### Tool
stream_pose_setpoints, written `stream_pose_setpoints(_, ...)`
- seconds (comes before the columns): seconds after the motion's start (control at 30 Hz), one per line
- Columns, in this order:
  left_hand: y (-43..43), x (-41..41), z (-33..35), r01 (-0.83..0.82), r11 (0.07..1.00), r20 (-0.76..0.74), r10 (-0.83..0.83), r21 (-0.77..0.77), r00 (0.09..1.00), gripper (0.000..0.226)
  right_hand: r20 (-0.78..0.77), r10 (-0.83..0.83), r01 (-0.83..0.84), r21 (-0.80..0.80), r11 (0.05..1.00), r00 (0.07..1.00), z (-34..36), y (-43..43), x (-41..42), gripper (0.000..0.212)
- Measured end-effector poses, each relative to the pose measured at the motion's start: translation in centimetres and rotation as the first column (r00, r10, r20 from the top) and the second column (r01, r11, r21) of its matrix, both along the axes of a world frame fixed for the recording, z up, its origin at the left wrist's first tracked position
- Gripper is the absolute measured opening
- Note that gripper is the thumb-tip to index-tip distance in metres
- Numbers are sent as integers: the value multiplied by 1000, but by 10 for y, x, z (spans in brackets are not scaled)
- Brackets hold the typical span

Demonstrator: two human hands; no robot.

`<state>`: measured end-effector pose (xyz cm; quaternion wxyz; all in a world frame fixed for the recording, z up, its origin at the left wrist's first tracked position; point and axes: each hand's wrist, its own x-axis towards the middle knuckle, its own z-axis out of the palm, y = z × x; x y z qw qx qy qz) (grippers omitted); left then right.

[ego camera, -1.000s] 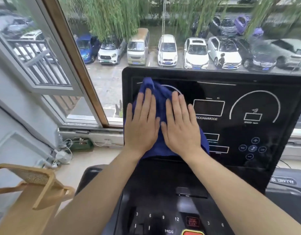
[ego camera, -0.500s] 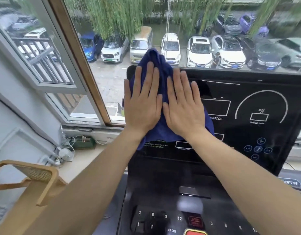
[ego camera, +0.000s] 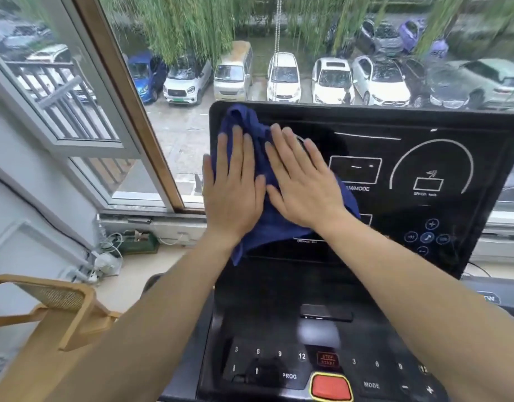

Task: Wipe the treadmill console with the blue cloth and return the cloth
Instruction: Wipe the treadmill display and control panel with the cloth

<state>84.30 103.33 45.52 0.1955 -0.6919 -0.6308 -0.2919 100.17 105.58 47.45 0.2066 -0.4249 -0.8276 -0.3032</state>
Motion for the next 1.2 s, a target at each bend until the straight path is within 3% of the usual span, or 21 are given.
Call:
stream_pose_setpoints(0.1, 21, 17, 34, 22, 999, -4, -22, 25, 1000, 70, -141, -123, 123, -11, 992, 982, 19, 10, 14, 70)
stream_pose_setpoints(0.2, 4, 32, 2, 82, 997, -88, -82, 0, 993, 71, -221, -215, 202, -81, 976, 951, -26, -22, 25, 73)
stream_pose_setpoints(0.33, -47, 29, -68, 149, 983, -216, -169, -104, 962, 73, -54, -172, 162, -152, 975, 984, -94, -71, 33, 77)
stream_pose_setpoints(0.47, -48, 28, -76, 73, 991, -167, -91, -109, 982, 79, 48, -91, 96, -107, 990, 995, -87, -61, 30, 74)
stream_pose_setpoints(0.6, 2, 42, -2, 4, 1000, -88, -4, 0, 996, 73, -33, -124, 124, -14, 992, 992, -9, -8, 36, 70)
stream_pose_setpoints(0.73, 30, 84, 49, 61, 998, -112, -56, 36, 992, 73, -175, -243, 240, -39, 970, 954, 26, 11, 77, 70)
stream_pose_setpoints(0.83, 18, 110, 22, 176, 984, -225, -170, 5, 959, 73, -223, -290, 282, -70, 957, 931, -17, -14, 104, 68)
stream_pose_setpoints(1.0, -35, 97, -63, 284, 952, -361, -307, -115, 881, 76, -62, -223, 215, -124, 969, 973, -100, -68, 109, 71)
stream_pose_setpoints(1.13, -29, 75, -56, 227, 972, -374, -232, -60, 898, 77, -8, -122, 121, -74, 990, 992, -86, -55, 91, 71)
stream_pose_setpoints(1.2, -10, 81, -28, 193, 981, -299, -189, -14, 936, 74, -19, -104, 103, -37, 994, 994, -54, -33, 92, 70)
